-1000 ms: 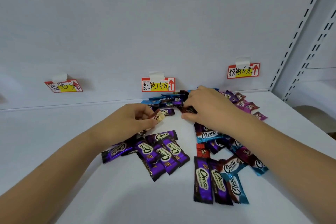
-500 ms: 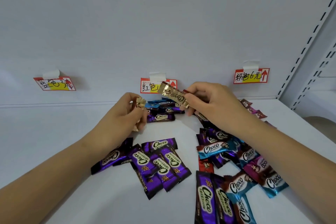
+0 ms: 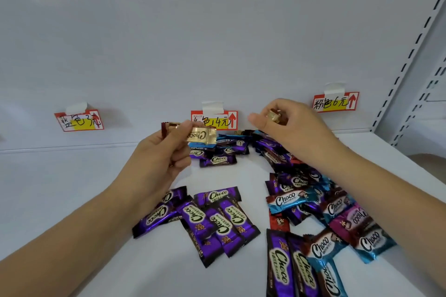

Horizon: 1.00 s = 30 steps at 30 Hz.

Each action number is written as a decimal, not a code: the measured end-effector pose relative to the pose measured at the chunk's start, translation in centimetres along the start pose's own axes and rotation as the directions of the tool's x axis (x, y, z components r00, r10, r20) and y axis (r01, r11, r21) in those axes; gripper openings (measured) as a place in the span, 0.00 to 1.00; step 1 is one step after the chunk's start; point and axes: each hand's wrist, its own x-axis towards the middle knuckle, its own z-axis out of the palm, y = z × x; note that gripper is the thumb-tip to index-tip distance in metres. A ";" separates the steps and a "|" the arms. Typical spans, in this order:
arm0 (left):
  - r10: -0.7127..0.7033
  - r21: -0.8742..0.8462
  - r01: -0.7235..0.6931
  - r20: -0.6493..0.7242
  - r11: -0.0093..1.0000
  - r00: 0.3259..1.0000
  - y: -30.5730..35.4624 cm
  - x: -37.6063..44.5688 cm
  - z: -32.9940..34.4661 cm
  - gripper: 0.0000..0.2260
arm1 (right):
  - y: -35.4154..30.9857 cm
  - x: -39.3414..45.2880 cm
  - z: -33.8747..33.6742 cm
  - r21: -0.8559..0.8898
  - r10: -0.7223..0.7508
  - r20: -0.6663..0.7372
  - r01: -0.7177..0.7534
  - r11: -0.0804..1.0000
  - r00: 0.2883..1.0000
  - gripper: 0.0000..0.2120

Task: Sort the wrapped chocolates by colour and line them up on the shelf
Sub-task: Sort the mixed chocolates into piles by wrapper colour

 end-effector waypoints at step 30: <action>-0.045 0.490 -0.034 0.148 0.871 0.988 -0.7 -0.9 0.5 0.15 | 0.8 -0.2 -1.9 -0.109 -0.027 0.497 0.093 0.990 0.867 0.10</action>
